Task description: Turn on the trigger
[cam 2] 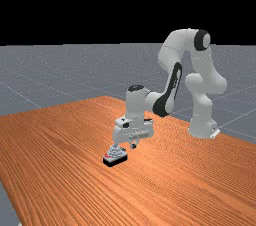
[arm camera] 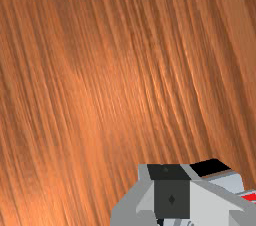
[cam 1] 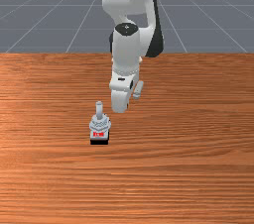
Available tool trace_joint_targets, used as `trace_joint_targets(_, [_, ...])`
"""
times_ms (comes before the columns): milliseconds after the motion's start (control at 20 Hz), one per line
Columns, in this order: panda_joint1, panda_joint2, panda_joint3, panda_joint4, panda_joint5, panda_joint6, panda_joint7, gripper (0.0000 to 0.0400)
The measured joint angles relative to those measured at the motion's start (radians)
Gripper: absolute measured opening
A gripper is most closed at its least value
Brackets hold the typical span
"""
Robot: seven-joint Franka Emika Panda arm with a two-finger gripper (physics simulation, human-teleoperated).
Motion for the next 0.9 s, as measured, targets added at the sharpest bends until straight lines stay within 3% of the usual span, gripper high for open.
trace_joint_targets(50, [-0.005,0.009,0.005,0.000,-0.002,0.010,-0.028,0.0000])
trace_joint_targets(100, [-0.036,0.029,0.037,0.054,-0.017,-0.131,-0.166,0.0000])
trace_joint_targets(150, [-0.155,-0.015,0.151,-0.048,0.181,-0.012,-0.365,0.0000])
trace_joint_targets(300, [-0.168,-0.099,0.160,-0.185,0.228,0.041,-0.410,0.0000])
trace_joint_targets(450, [-0.122,-0.134,0.116,-0.246,0.139,0.096,-0.319,0.0000])
trace_joint_targets(500, [-0.092,-0.139,0.086,-0.267,0.079,0.149,-0.260,0.0000])
trace_joint_targets(550, [-0.013,-0.127,0.005,-0.245,-0.072,0.105,-0.111,0.0000])
trace_joint_targets(600, [-0.019,-0.126,0.007,-0.247,-0.067,0.109,-0.125,0.0000])
trace_joint_targets(650, [-0.072,-0.128,0.053,-0.251,0.063,0.118,-0.172,0.0000])
trace_joint_targets(900, [-0.079,-0.121,-0.018,-0.236,0.095,0.114,-0.005,0.0000])
